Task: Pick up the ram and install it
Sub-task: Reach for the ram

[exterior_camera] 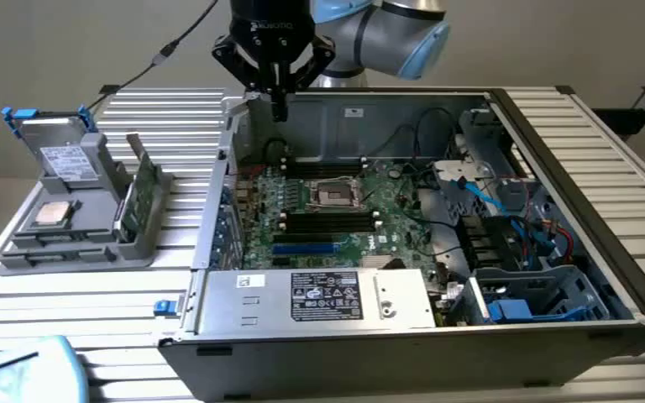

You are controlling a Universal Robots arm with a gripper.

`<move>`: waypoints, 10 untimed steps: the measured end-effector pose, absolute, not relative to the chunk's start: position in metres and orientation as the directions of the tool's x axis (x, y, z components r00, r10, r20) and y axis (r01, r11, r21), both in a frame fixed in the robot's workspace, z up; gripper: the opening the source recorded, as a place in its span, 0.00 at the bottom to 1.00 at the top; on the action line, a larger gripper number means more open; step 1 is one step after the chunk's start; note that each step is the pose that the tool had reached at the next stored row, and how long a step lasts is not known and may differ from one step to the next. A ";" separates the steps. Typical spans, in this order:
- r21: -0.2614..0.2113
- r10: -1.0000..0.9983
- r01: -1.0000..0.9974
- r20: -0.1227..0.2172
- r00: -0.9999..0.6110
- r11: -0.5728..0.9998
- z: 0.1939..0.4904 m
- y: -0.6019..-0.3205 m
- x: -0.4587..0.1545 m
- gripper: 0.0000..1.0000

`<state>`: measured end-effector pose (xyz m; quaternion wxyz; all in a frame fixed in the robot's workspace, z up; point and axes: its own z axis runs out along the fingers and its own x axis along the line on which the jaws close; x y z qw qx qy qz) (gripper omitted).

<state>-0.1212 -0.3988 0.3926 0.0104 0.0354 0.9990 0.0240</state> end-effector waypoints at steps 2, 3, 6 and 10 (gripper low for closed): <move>0.049 0.071 0.070 -0.019 -0.997 0.996 0.393 -0.399 -0.121 0.11; 0.049 0.071 0.070 -0.019 -0.997 0.996 0.393 -0.399 -0.121 0.11; 0.049 0.071 0.070 -0.019 -0.997 0.996 0.393 -0.399 -0.121 0.11; 0.049 0.071 0.070 -0.019 -0.997 0.996 0.393 -0.399 -0.121 0.11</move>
